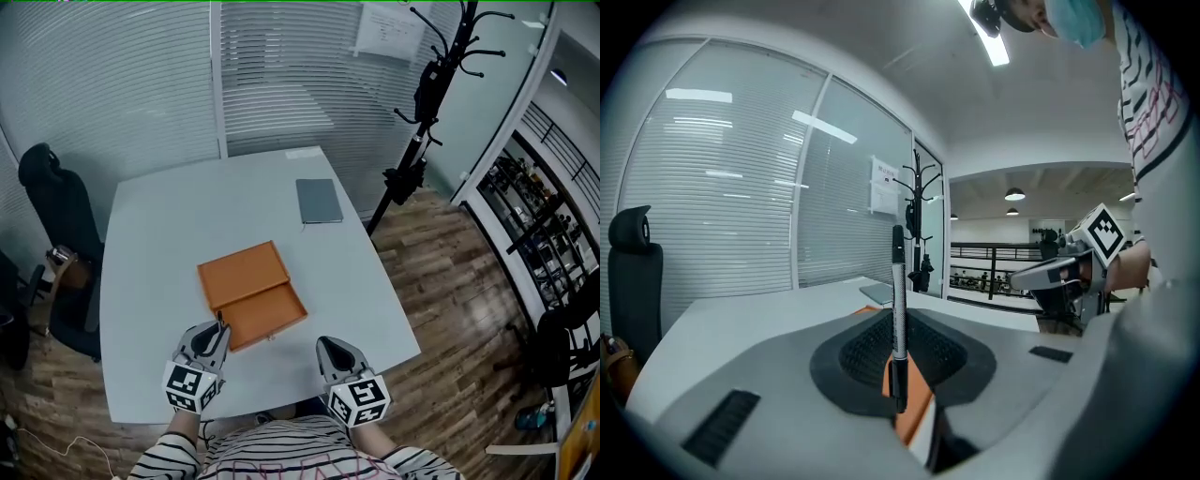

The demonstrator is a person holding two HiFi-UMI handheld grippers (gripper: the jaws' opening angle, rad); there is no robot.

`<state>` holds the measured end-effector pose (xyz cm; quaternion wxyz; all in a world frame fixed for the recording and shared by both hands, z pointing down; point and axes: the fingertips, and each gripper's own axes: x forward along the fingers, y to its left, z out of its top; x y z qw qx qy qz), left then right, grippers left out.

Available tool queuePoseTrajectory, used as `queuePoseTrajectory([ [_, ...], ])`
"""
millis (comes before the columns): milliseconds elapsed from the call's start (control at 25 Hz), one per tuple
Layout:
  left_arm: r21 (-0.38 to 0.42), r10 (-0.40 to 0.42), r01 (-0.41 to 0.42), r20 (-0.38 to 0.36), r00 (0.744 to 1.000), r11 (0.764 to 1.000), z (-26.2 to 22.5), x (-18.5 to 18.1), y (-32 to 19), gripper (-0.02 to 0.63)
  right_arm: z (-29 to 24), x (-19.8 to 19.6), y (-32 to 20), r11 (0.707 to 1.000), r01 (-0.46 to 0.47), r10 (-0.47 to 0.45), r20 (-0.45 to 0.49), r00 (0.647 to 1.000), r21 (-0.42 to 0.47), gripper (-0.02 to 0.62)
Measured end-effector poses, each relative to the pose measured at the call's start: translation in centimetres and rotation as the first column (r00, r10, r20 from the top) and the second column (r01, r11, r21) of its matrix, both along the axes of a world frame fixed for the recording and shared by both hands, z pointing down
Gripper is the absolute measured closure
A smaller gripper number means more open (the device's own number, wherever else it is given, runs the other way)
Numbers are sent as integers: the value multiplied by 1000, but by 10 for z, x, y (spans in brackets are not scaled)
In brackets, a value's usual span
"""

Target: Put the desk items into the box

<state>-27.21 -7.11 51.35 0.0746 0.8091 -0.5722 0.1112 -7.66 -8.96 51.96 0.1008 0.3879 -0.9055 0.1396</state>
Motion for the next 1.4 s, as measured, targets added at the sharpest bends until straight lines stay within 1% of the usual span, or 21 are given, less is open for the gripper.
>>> queuePoseTrajectory([
  [400, -72, 69, -65, 60, 996, 995, 13, 28, -54, 546, -1, 9, -39, 1000, 15, -15, 4, 1000, -5, 569],
  [520, -89, 95, -86, 100, 990, 992, 14, 35, -69, 546, 0, 15, -46, 1000, 8, -8, 7, 1000, -7, 569],
  [720, -157, 124, -99, 160, 979, 983, 27, 42, -90, 546, 4, 25, -58, 1000, -12, 12, 5, 1000, -16, 569],
  [800, -189, 132, -100, 163, 978, 977, 35, 46, -96, 546, 6, 29, -61, 1000, -19, 19, 2, 1000, -19, 569],
  [920, -252, 157, -111, 171, 973, 961, 49, 55, -102, 546, 8, 35, -64, 999, -27, 27, -1, 1000, -27, 569],
  [1000, -291, 179, -119, 189, 965, 949, 59, 58, -106, 546, 10, 37, -65, 999, -29, 29, -2, 1000, -31, 569],
  [1280, -399, 263, -141, 268, 927, 906, 99, 65, -120, 546, 14, 38, -68, 999, -28, 28, -2, 1000, -40, 569],
  [1400, -445, 282, -136, 282, 917, 885, 116, 65, -121, 546, 16, 39, -70, 999, -30, 30, -3, 1000, -44, 569],
])
